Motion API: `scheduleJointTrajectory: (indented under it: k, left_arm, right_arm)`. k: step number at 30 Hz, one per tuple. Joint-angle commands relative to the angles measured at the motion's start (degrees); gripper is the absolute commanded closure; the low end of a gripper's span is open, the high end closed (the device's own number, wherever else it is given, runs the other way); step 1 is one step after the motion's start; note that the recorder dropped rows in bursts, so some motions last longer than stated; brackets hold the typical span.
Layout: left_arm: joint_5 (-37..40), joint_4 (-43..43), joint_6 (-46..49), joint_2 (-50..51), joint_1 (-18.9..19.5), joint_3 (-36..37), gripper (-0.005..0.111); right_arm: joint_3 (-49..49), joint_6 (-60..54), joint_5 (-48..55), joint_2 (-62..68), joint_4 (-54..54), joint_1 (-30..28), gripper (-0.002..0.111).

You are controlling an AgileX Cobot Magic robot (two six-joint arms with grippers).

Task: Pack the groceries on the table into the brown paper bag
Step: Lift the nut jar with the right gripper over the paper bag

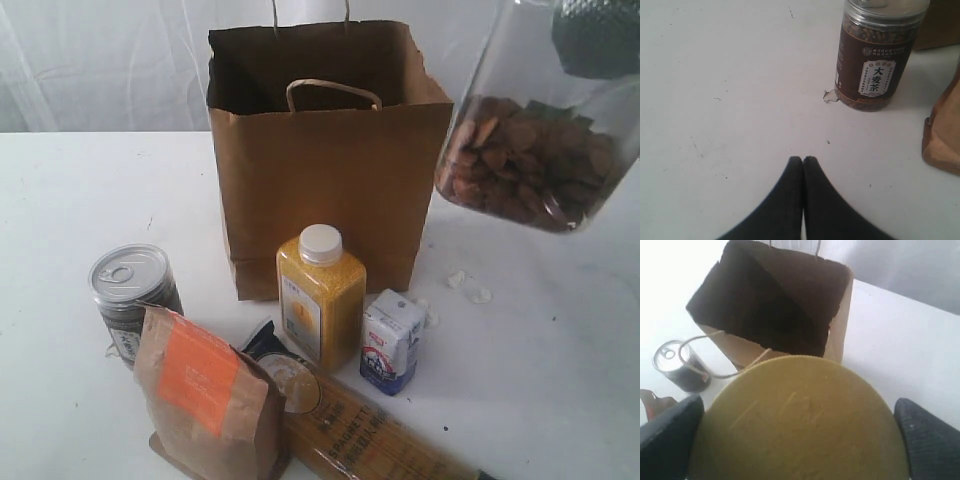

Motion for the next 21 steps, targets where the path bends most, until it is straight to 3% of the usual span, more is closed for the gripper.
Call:
scheduleJointTrajectory:
  k: [1,8,14,21]
  left_arm:
    - [0.4,-0.5,-0.2,-0.2,-0.3,0.3,0.107]
    - [0.4,-0.5,-0.2,-0.2,-0.3,0.3,0.107]
    - [0.4,-0.5,-0.2,-0.2,-0.3,0.3,0.107]
    - [0.4,-0.5,-0.2,-0.2,-0.3,0.3,0.107]
  right_arm:
    - [-5.9,-2.5,-1.3,3.9,4.5,0.0,0.099]
    - [-13.3,-6.1,-4.9,12.5,21.8,0.0,0.099]
    - [-14.5,-20.5,-15.9,18.7,42.4,0.0,0.099]
    - [-15.1,-22.6,-18.4,20.3,47.3,0.0,0.099]
